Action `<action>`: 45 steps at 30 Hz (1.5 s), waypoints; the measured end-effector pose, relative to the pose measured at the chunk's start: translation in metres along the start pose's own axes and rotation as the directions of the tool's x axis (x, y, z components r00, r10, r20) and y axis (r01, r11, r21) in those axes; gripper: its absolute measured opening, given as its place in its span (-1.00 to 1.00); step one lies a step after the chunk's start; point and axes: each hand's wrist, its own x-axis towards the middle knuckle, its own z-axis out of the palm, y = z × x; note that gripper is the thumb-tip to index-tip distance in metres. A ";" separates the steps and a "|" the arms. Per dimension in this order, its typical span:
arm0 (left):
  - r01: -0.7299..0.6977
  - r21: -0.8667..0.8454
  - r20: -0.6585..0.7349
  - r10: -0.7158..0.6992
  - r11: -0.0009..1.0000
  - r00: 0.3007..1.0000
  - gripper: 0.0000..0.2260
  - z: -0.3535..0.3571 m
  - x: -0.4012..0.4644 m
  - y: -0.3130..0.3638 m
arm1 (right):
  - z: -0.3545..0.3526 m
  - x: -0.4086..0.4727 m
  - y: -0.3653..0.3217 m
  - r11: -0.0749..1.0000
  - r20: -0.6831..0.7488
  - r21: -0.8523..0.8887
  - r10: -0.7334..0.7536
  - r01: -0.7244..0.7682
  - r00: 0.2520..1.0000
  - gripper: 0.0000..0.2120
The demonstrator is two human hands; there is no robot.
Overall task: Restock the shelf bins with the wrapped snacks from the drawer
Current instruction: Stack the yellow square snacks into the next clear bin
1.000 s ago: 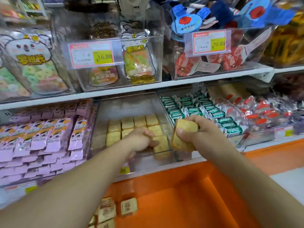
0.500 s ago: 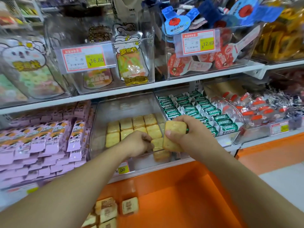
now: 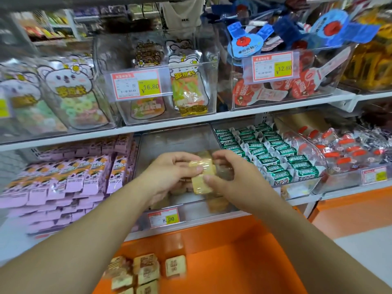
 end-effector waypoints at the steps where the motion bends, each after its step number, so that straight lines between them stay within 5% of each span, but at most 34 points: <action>1: -0.007 0.036 -0.068 0.010 0.999 0.998 -0.77 -0.003 0.004 -0.004 | -0.003 0.001 0.001 0.997 -0.027 -0.080 -0.026 0.024 0.999 -0.51; 4: -0.019 0.217 -0.188 0.061 0.976 0.980 -0.80 -0.009 0.020 -0.021 | -0.007 0.002 0.007 0.968 -0.056 -0.249 -0.049 0.034 0.997 -0.52; 12: 0.092 0.540 -0.161 -0.004 0.837 0.987 -0.81 -0.010 0.046 -0.059 | 0.000 0.012 0.025 0.947 -0.050 -0.321 -0.043 0.024 0.998 -0.68; 20: 0.064 0.697 -0.088 -0.004 0.715 0.996 -0.62 -0.010 0.052 -0.062 | 0.004 0.014 0.028 0.941 -0.053 -0.336 -0.066 0.045 0.996 -0.66; 30: 0.118 0.790 -0.104 -0.058 0.601 0.993 -0.67 -0.006 0.056 -0.071 | 0.002 0.010 0.028 0.931 -0.019 -0.356 -0.092 0.079 0.996 -0.62; 37: -0.003 0.799 -0.069 0.097 0.601 0.993 -0.69 -0.006 0.026 -0.064 | -0.003 0.002 0.018 0.939 0.006 -0.341 -0.043 0.042 0.999 -0.56; 45: -0.254 0.556 -0.071 0.350 0.791 0.934 -0.74 -0.011 -0.058 -0.063 | -0.001 -0.033 -0.009 0.958 -0.011 -0.287 -0.022 0.018 1.000 -0.67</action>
